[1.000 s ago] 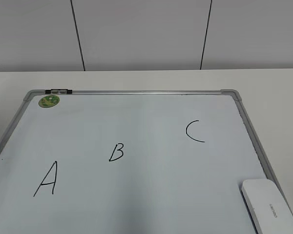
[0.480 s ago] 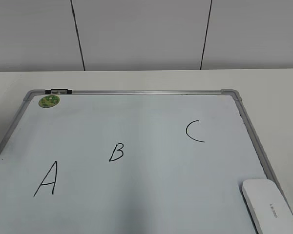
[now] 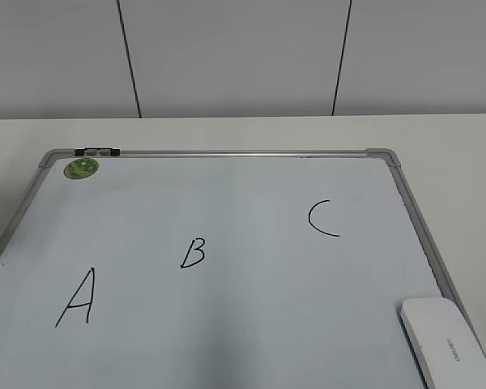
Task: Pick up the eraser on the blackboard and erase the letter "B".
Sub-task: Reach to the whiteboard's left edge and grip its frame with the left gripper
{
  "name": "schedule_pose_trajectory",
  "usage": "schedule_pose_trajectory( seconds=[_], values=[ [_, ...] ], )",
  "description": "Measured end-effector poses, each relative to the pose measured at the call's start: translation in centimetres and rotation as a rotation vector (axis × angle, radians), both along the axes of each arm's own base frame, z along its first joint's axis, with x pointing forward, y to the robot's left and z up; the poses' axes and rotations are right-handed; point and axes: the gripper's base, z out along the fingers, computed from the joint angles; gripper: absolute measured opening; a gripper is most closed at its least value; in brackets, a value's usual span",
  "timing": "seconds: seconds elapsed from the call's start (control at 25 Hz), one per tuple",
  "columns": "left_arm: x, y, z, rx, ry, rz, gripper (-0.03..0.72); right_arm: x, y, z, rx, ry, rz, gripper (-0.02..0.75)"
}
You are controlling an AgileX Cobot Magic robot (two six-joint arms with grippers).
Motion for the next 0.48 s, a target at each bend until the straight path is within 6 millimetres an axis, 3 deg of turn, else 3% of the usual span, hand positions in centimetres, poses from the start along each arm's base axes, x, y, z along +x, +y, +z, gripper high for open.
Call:
schedule_pose_trajectory(
  seconds=[0.48],
  values=[
    [4.0,0.1,-2.8,0.006,0.045,-0.003,0.241,0.0,0.0,0.0,0.0,0.0,0.0,0.554]
  ],
)
